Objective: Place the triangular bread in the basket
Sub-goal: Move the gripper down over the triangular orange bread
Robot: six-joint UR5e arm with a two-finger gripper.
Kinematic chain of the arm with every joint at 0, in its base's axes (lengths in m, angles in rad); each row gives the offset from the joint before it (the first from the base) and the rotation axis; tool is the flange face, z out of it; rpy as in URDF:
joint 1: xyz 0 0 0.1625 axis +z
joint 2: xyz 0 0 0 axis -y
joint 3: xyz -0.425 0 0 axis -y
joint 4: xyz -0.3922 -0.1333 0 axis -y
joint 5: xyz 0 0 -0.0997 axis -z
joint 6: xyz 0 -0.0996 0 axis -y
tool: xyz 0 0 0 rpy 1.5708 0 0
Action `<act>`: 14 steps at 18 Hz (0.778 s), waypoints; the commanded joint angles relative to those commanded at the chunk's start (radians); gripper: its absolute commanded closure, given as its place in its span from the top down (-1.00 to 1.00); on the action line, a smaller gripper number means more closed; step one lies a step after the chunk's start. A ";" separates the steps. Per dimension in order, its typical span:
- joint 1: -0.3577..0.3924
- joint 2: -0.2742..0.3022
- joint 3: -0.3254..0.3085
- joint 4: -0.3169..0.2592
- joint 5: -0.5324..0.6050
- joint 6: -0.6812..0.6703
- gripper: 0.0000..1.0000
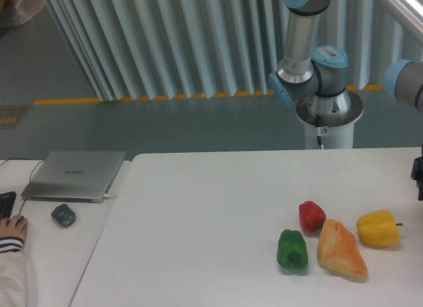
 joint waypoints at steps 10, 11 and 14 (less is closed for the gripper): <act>-0.057 0.011 -0.038 0.034 -0.028 -0.207 1.00; -0.069 0.012 -0.052 0.049 -0.023 -0.218 1.00; -0.087 0.012 -0.060 0.098 -0.031 -0.395 1.00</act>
